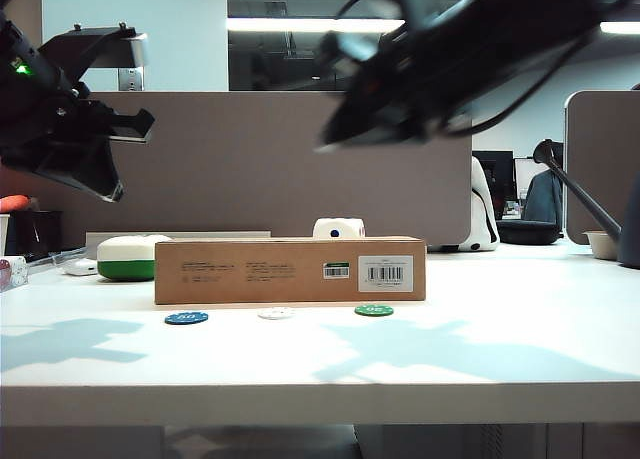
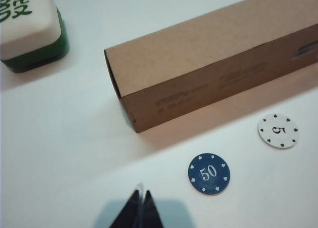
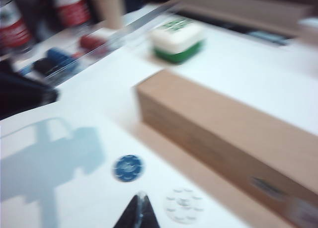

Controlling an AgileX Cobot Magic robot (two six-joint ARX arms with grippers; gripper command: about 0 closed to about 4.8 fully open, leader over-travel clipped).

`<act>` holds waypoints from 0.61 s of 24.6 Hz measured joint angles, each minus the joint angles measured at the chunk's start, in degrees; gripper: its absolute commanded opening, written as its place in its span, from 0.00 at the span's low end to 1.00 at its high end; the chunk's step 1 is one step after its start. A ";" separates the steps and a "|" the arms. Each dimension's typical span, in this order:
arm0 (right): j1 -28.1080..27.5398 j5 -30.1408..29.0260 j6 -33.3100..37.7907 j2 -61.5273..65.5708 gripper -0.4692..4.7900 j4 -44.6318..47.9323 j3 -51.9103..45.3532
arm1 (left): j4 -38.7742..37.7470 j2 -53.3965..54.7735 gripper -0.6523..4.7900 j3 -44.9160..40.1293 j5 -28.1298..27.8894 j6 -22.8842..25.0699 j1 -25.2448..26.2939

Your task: Push the chip with the highest value in the row forward next to the rectangular box.

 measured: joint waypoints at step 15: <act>8.31 -1.86 -6.19 26.58 0.08 -19.10 24.30 | -5.88 0.02 0.11 0.00 -8.35 1.42 0.42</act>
